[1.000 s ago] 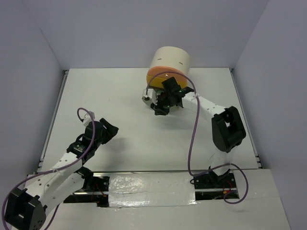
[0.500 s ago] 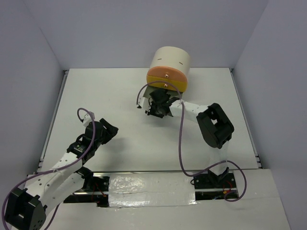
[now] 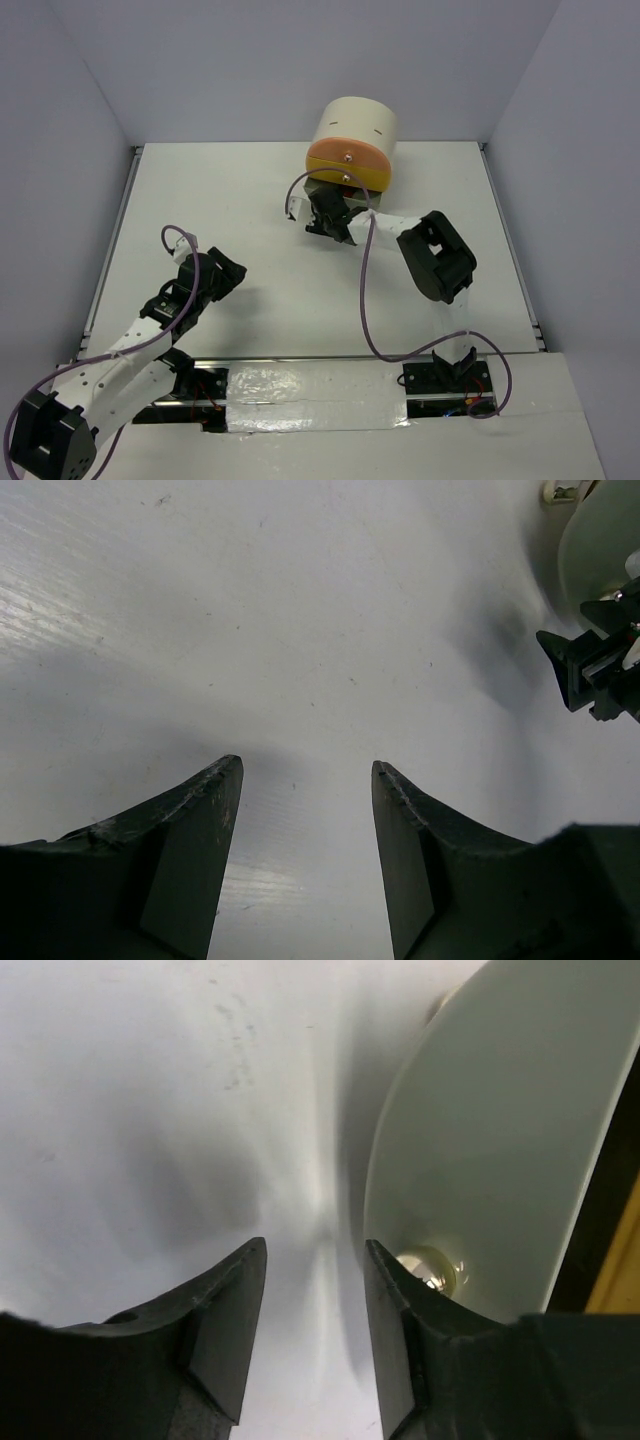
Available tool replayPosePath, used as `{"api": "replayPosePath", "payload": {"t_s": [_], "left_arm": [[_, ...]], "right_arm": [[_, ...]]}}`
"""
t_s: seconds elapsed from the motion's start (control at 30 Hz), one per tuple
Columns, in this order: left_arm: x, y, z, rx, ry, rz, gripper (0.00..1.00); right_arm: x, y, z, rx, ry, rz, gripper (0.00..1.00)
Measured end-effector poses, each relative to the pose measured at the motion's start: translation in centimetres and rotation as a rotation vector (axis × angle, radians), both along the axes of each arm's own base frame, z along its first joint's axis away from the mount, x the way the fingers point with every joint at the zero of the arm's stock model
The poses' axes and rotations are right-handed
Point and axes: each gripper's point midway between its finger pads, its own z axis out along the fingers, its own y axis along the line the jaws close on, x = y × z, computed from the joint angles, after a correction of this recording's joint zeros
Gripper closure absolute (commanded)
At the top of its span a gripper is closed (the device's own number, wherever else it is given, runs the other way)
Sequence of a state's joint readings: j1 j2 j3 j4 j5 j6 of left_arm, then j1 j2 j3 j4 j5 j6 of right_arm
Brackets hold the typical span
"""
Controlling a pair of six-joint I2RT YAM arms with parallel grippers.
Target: Organize the makeup
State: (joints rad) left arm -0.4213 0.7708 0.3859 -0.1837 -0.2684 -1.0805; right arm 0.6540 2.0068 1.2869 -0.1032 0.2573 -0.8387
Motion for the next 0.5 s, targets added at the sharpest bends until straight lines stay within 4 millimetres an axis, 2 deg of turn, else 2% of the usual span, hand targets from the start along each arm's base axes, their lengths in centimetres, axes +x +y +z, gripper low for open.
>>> {"api": "replayPosePath", "payload": {"t_s": [0.27,0.43,0.5], "left_arm": [[0.0,0.1,0.0,0.003,-0.003,0.007,0.33],[0.0,0.1,0.0,0.003,-0.003,0.007,0.33],[0.0,0.1,0.0,0.003,-0.003,0.007,0.33]], "right_arm": [[2.8,-1.4,-0.5,-0.046,-0.037,-0.06,0.35],[3.4,-2.1,-0.1,-0.058,-0.051,-0.07,0.26],[3.4,-2.1,0.0,-0.063,-0.053,-0.067,0.26]]}}
